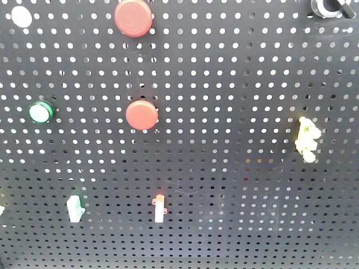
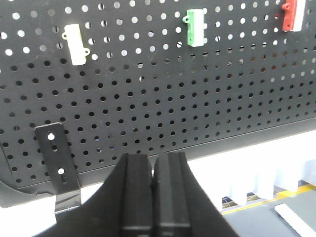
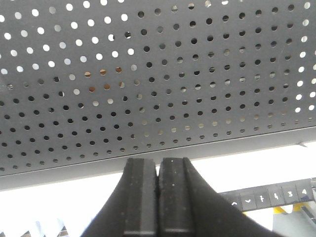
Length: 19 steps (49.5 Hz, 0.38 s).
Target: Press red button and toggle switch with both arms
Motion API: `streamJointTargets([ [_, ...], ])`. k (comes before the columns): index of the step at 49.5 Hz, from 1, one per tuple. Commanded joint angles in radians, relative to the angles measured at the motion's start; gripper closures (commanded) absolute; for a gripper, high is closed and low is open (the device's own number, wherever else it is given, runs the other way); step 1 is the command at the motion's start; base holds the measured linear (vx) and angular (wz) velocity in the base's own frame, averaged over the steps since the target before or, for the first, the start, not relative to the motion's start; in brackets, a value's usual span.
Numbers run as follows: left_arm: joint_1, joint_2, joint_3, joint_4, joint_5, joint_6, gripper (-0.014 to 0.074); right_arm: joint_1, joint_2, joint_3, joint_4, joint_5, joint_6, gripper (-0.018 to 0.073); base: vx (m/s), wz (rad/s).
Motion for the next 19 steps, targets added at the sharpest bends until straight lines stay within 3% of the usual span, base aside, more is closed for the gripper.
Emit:
streamJointTargets([
  [1, 0.001, -0.016, 0.034, -0.003, -0.079, -0.013, 0.0594, -0.007, -0.018, 0.012, -0.002, -0.089, -0.004, 0.0562, 0.0, 0.0],
  [19, 0.001, -0.016, 0.034, -0.003, -0.079, -0.013, 0.0594, -0.007, -0.018, 0.012, -0.002, -0.089, -0.004, 0.0562, 0.0, 0.0],
])
